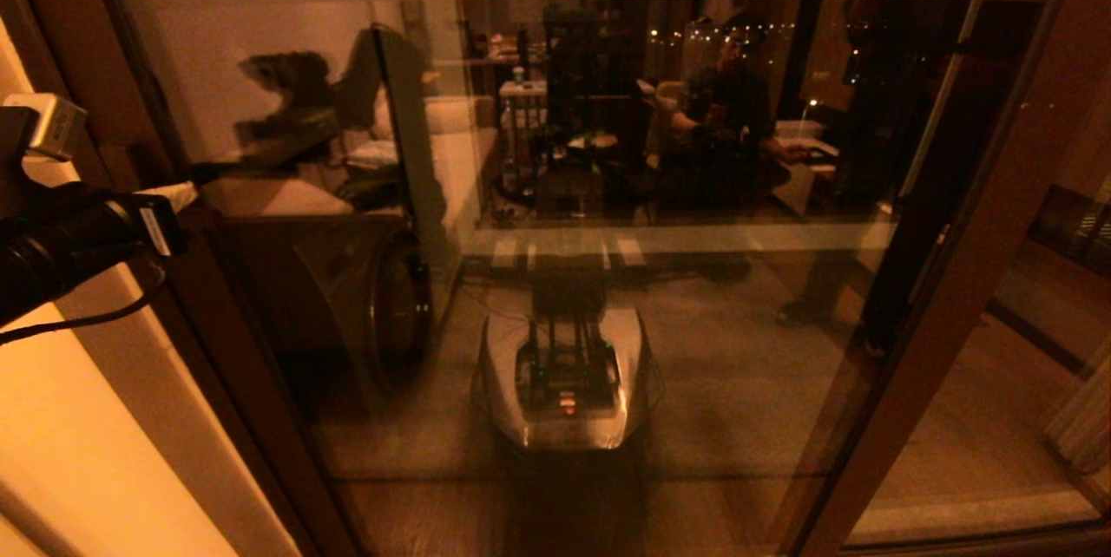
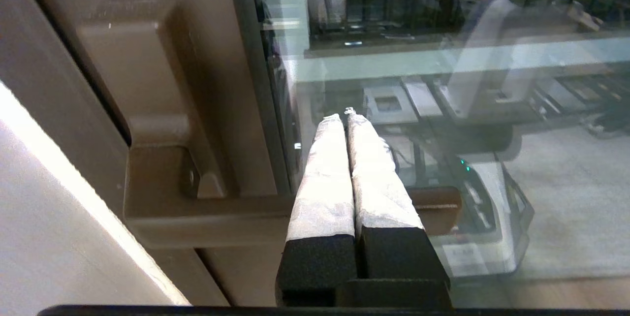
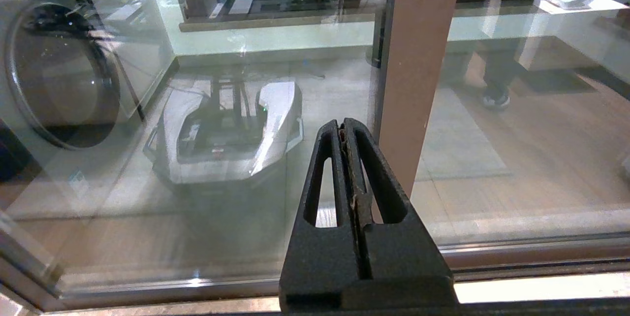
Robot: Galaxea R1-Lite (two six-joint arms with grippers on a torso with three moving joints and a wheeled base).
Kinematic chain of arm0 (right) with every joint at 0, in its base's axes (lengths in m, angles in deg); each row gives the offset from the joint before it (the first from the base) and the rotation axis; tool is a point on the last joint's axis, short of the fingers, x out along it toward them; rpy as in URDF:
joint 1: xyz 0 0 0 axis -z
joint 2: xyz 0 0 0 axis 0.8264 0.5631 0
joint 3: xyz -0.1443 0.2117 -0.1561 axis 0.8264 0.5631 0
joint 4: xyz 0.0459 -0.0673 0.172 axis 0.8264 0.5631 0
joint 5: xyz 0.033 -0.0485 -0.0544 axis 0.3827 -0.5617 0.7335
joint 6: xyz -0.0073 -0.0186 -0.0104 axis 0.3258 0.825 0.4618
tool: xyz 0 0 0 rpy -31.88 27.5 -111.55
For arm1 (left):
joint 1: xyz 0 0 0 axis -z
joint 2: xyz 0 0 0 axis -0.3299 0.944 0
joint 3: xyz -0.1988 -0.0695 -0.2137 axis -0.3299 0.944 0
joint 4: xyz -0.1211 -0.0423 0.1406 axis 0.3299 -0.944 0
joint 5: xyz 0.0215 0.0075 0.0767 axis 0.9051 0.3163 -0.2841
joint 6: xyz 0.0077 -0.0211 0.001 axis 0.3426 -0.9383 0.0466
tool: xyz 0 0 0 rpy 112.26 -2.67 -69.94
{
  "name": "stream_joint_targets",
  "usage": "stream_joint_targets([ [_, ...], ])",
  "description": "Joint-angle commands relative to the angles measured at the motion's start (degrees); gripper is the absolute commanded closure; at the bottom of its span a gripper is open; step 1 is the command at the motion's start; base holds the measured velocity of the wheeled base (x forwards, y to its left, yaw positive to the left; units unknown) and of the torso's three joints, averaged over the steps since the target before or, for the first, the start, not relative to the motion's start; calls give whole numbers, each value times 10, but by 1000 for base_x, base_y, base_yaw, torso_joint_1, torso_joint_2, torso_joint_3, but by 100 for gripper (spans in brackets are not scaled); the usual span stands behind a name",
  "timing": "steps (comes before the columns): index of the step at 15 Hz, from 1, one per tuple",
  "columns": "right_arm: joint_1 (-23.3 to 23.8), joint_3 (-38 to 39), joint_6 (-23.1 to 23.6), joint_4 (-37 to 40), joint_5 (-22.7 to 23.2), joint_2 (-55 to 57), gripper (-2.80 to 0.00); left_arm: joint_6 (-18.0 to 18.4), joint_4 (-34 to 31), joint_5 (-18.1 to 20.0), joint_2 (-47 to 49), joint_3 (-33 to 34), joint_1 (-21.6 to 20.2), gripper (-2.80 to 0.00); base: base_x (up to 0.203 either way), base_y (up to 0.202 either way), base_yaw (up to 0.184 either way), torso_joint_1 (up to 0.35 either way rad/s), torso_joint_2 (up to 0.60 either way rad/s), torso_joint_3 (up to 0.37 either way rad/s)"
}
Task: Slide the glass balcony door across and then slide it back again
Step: Open the slid door
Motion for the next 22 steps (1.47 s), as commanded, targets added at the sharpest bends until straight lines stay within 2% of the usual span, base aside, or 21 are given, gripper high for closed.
stream_joint_targets([
  [1, 0, 0, 0, -1, 0, 1, 0, 0, 38, 2, 6, 36, 0, 0, 0, 0, 0, 0, 0, 0],
  [4, 0, 0, 0, -1, 0, 1, 0, -1, 97, 0, 13, 71, 0, 0, 0, 0, 0, 0, 0, 0],
  [18, 0, 0, 0, 0, 0, 1, 0, 1, 101, 1, 11, 98, -2, 0, 0, 0, 0, 0, 0, 0],
  [22, 0, 0, 0, 0, 0, 1, 0, 8, 110, 1, 14, 124, -13, 0, 0, 0, 0, 0, 0, 0],
])
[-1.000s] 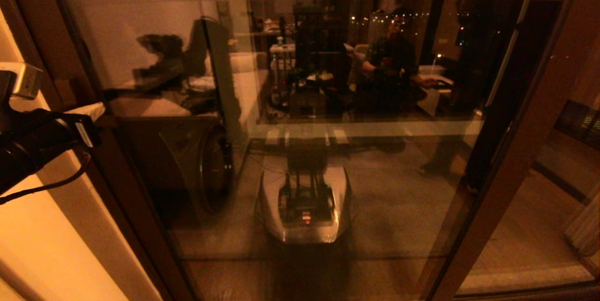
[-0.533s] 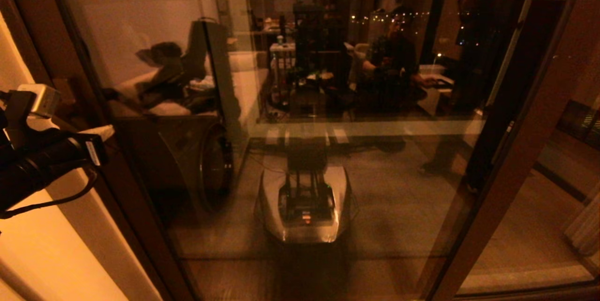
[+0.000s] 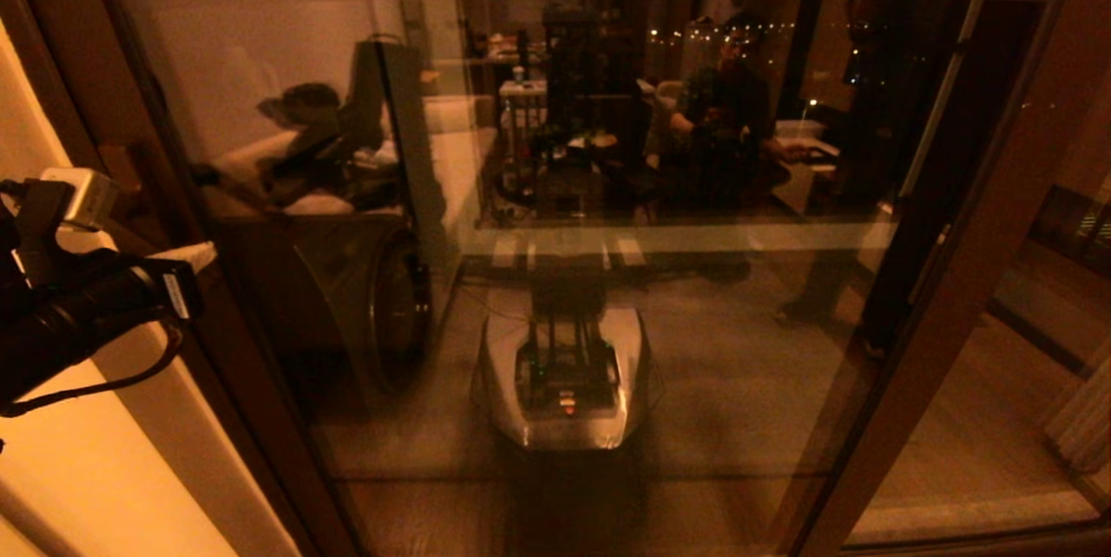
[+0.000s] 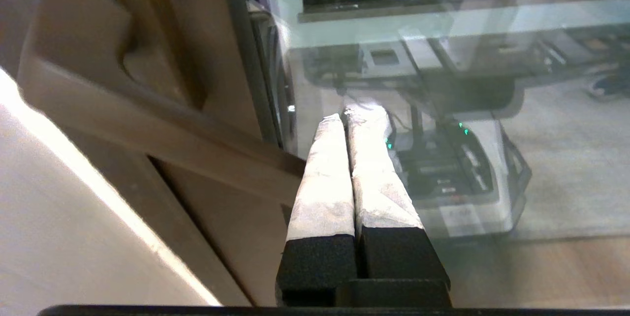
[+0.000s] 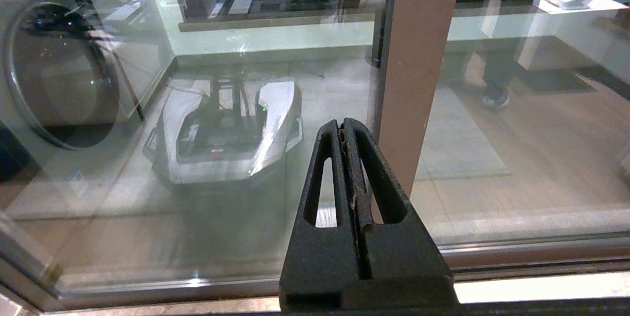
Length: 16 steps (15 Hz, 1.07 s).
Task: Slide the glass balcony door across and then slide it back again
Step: Open the slid door
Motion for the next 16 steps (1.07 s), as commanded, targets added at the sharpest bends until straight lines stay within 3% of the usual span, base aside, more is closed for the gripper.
stream_joint_targets([
  [1, 1, 0, 0, 0, 0, 1, 0, 1, 19, 2, 5, 8, -11, 0, 0, 0, 0, 0, 0, 0],
  [8, 0, 0, 0, 0, 0, 1, 0, 2, 53, 6, 48, 7, -59, 0, 0, 0, 0, 0, 0, 0],
  [16, 0, 0, 0, 0, 0, 1, 0, 5, 53, 21, 18, 22, -60, 0, 0, 0, 0, 0, 0, 0],
])
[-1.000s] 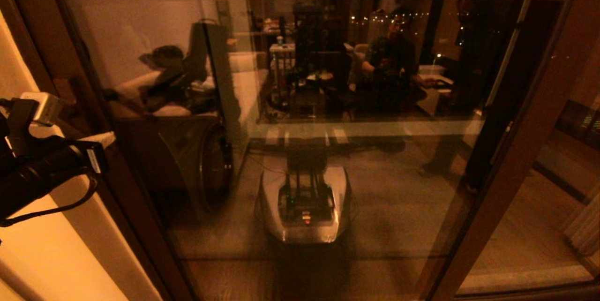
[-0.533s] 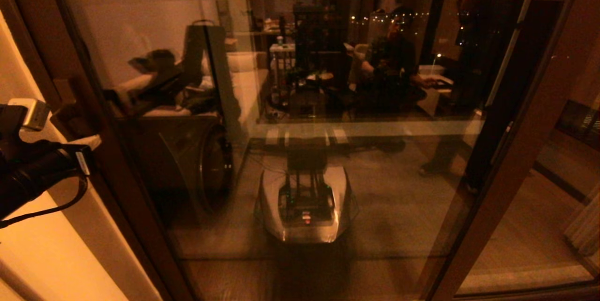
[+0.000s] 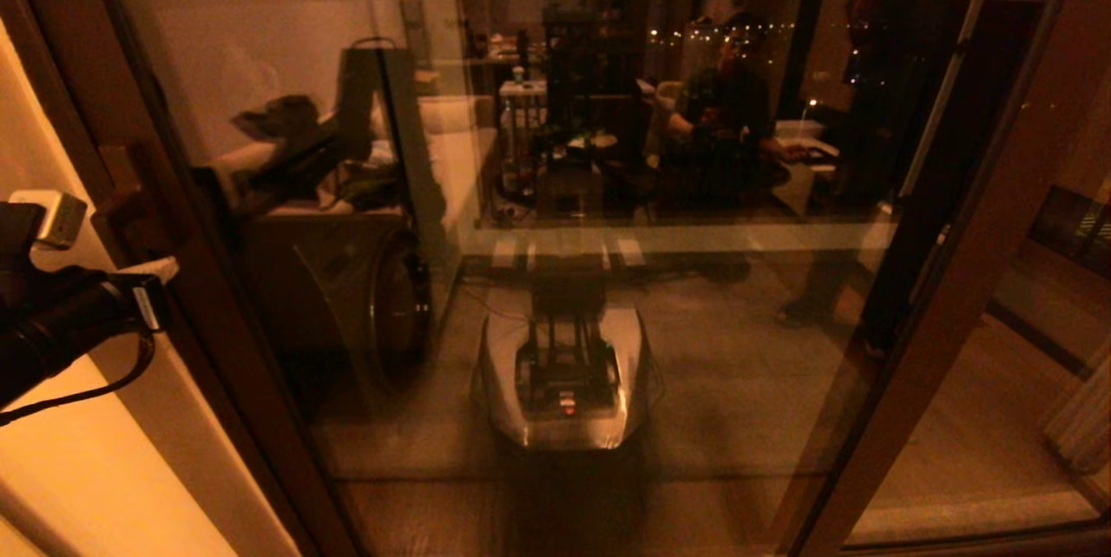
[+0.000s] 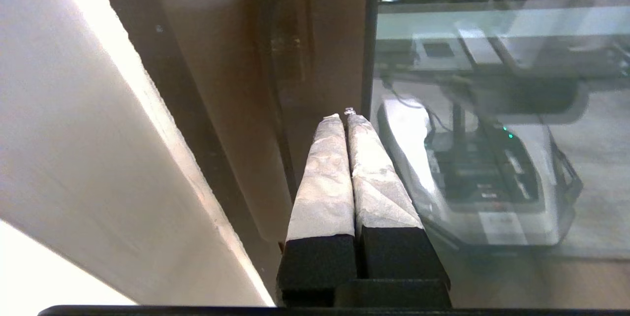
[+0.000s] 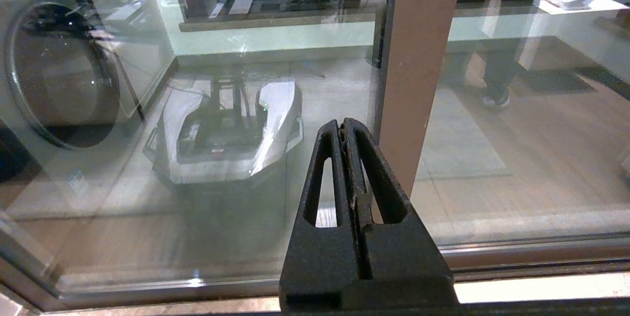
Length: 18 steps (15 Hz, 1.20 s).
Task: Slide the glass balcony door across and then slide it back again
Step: Open the slid door
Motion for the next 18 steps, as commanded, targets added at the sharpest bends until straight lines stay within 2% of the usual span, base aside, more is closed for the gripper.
stream_joint_targets([
  [1, 0, 0, 0, 0, 0, 1, 0, 0, 3, 12, -36, 21, 0, 0, 0, 0, 0, 0, 0, 0],
  [5, 0, 0, 0, 0, 0, 1, 0, -4, 3, 21, -82, 62, -9, 0, 0, 0, 0, 0, 0, 0],
  [8, 0, 0, 0, 0, 0, 1, 0, -4, 2, 30, -90, 73, -49, 0, 0, 0, 0, 0, 0, 0],
  [11, 0, 0, 0, 0, 0, 1, 0, -5, 2, 82, -89, 72, -105, 0, 0, 0, 0, 0, 0, 0],
  [13, 0, 0, 0, 0, 0, 1, 0, -5, 2, 95, -82, 59, -122, 0, 0, 0, 0, 0, 0, 0],
  [18, 0, 0, 0, 0, 0, 1, 0, -5, 3, 92, -44, 3, -123, 0, 0, 0, 0, 0, 0, 0],
])
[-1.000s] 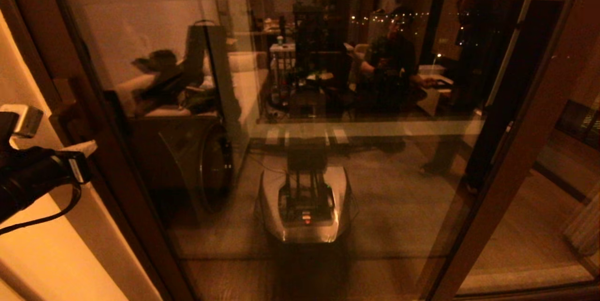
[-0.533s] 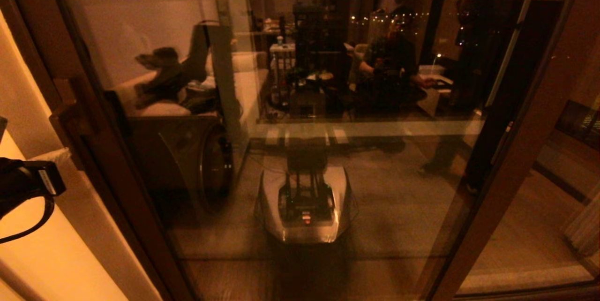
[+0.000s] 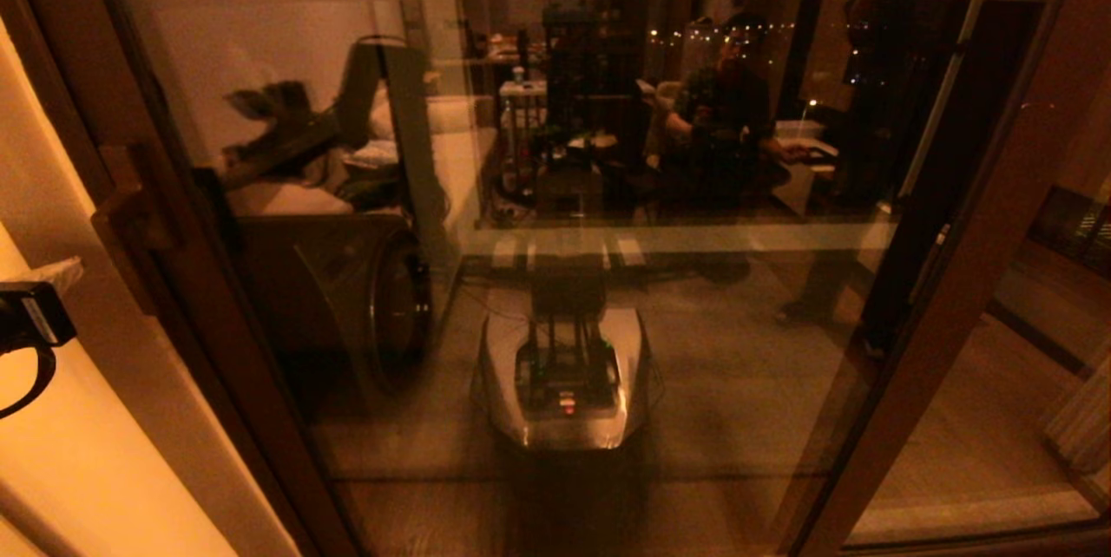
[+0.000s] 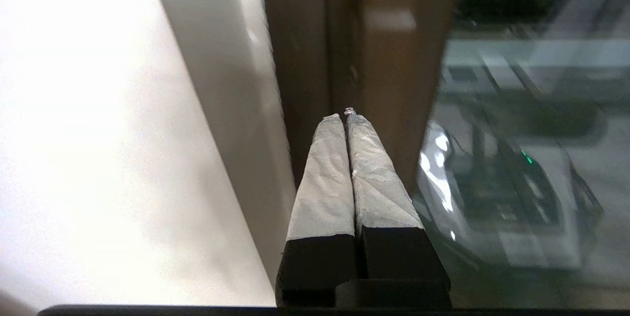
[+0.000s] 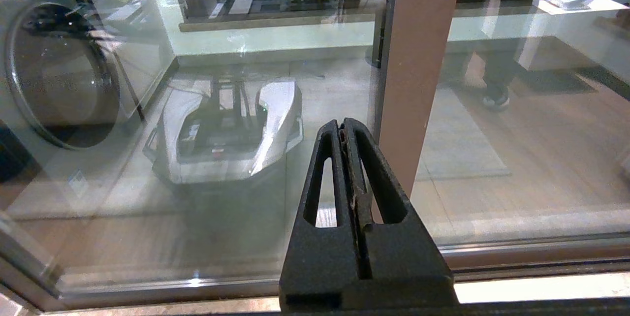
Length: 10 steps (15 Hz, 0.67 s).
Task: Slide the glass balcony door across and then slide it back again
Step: Open the slid door
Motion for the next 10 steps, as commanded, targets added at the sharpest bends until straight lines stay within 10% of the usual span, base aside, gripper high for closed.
stream_joint_targets([
  [1, 0, 0, 0, 0, 0, 1, 0, 0, 3, 1, 24, -29, -1, 0, 0, 0, 0, 0, 0, 0],
  [10, 0, 0, 0, -1, 0, 1, 0, 0, 0, -4, 65, -88, 34, 0, 0, 0, 0, 0, 0, 0],
])
